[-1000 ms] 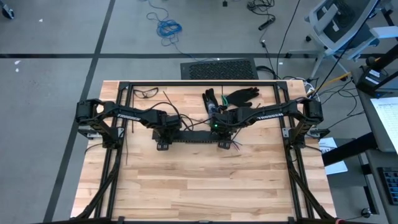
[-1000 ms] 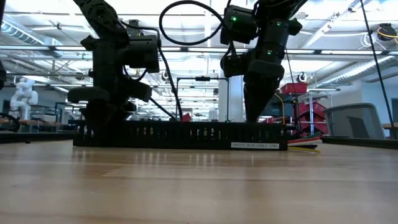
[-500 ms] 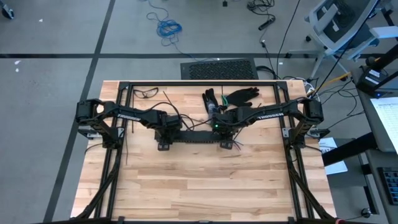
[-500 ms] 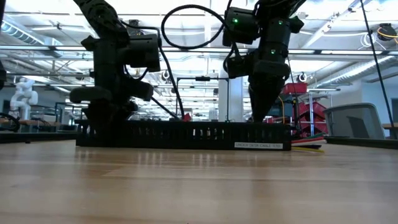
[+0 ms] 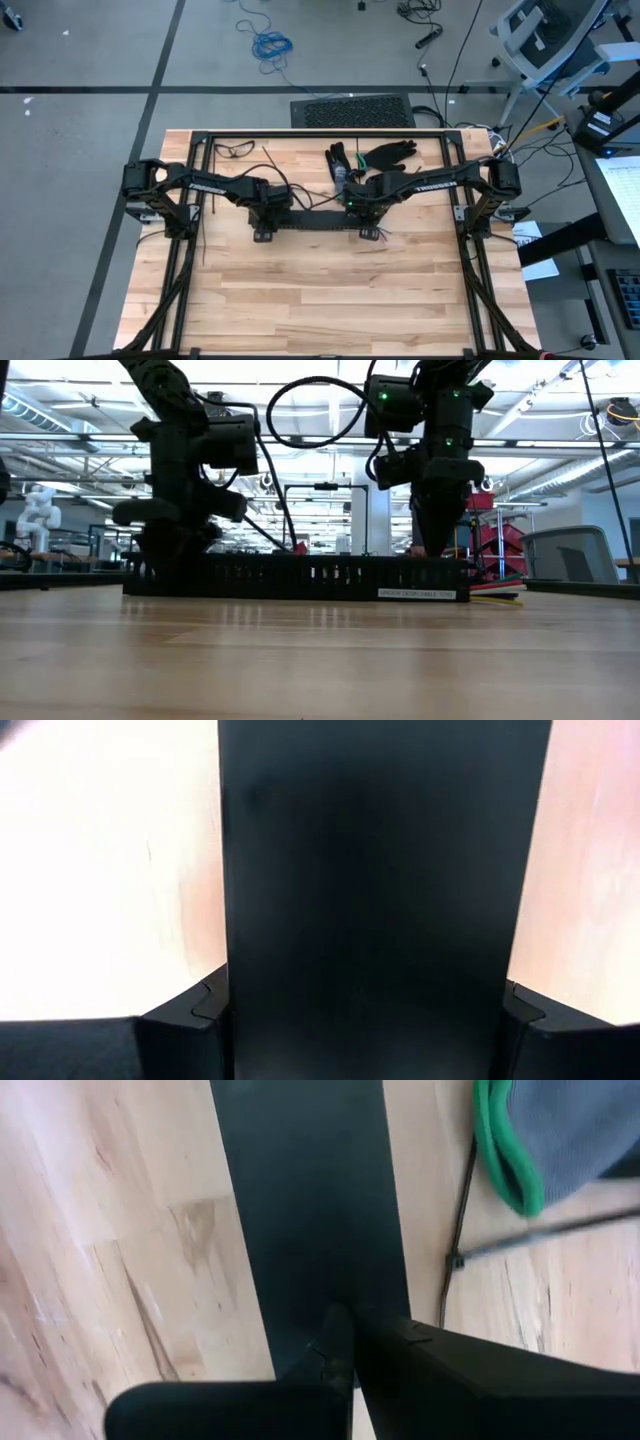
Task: Ziptie cables
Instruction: Close the black cable duct
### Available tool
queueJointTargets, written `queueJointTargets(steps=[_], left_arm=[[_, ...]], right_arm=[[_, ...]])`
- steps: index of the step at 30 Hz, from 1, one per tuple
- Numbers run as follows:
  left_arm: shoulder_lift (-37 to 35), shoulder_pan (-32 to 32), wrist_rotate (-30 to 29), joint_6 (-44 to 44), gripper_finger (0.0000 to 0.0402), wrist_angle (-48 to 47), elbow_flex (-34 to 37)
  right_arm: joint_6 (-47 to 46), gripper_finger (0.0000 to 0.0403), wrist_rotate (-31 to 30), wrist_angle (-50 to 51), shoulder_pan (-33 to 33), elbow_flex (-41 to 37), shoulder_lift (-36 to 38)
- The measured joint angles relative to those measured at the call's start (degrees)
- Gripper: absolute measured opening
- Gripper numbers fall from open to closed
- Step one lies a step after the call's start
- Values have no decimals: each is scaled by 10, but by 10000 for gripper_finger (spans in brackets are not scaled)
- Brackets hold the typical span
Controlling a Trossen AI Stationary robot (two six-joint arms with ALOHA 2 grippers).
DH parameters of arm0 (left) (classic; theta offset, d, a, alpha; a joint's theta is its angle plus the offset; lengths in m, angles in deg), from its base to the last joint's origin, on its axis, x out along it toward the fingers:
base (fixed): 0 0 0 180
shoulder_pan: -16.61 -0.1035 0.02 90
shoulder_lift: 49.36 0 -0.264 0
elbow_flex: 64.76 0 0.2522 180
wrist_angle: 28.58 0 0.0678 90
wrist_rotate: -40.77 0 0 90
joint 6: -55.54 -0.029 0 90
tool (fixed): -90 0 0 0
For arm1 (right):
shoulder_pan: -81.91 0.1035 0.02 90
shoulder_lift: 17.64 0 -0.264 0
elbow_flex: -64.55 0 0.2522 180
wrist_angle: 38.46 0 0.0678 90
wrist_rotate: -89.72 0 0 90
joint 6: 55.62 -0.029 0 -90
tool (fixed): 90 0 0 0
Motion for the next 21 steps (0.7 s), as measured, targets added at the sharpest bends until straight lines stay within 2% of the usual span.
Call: queueJointTargets(steps=[8,13,21], left_arm=[[0,0,1,1,235,-13,1],[0,0,2,1,235,-11,1],[0,0,4,1,235,-9,1]], right_arm=[[5,0,15,-172,1,-2,50],[5,0,26,-253,1,-1,39],[-1,0,35,-310,1,0,-17]])
